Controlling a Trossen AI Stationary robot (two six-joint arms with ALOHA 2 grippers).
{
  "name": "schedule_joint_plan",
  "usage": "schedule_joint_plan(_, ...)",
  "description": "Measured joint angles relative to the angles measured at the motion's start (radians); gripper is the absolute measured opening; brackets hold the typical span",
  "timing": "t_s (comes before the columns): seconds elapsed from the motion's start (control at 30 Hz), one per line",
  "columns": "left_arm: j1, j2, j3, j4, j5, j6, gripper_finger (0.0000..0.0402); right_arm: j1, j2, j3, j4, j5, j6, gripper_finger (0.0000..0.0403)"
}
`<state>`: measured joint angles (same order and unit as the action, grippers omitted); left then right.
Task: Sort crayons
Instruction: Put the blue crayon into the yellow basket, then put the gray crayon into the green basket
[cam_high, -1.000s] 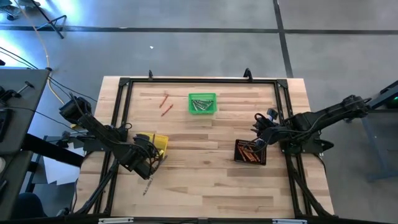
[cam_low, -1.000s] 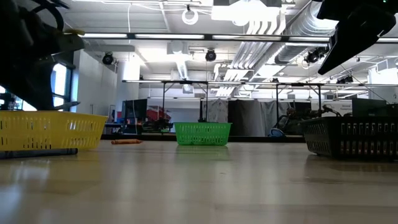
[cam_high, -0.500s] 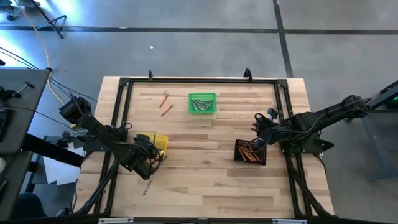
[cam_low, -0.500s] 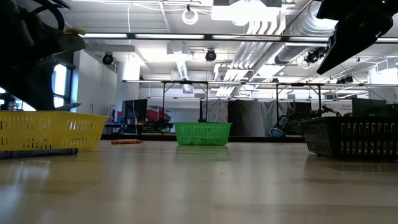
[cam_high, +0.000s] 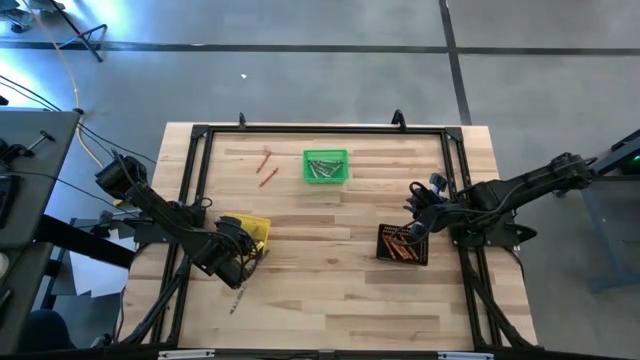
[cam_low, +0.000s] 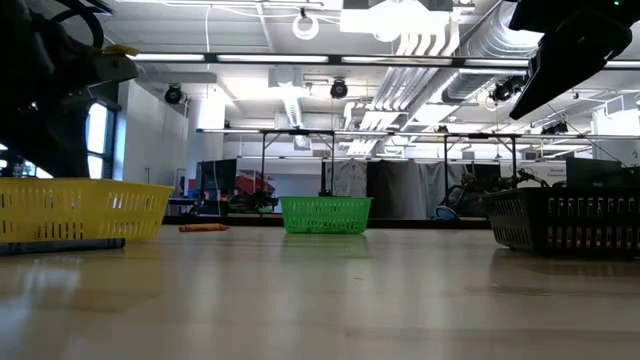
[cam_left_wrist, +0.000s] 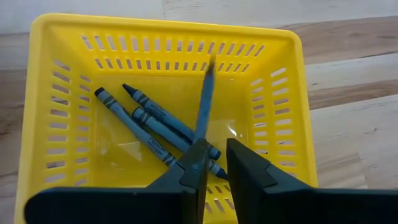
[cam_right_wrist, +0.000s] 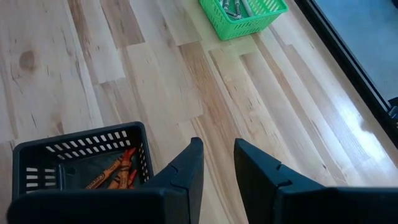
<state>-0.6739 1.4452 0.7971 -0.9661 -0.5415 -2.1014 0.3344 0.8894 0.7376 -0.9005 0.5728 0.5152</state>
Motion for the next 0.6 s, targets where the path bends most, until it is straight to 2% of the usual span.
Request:
schedule_joint_plan(0.33, 0.0, 0.0, 0.012, 0.002, 0.001, 0.019, 0.0065, 0.0, 0.0, 0.0, 0.0, 0.0, 0.0, 0.0083)
schedule_joint_plan(0.47, 0.0, 0.0, 0.086, 0.005, -0.062, 0.129, 0.0065, 0.0, 0.0, 0.0, 0.0, 0.0, 0.0, 0.0083)
schedule_joint_plan(0.6, 0.0, 0.0, 0.199, 0.042, -0.136, 0.306, 0.0065, 0.0, 0.0, 0.0, 0.0, 0.0, 0.0, 0.0083)
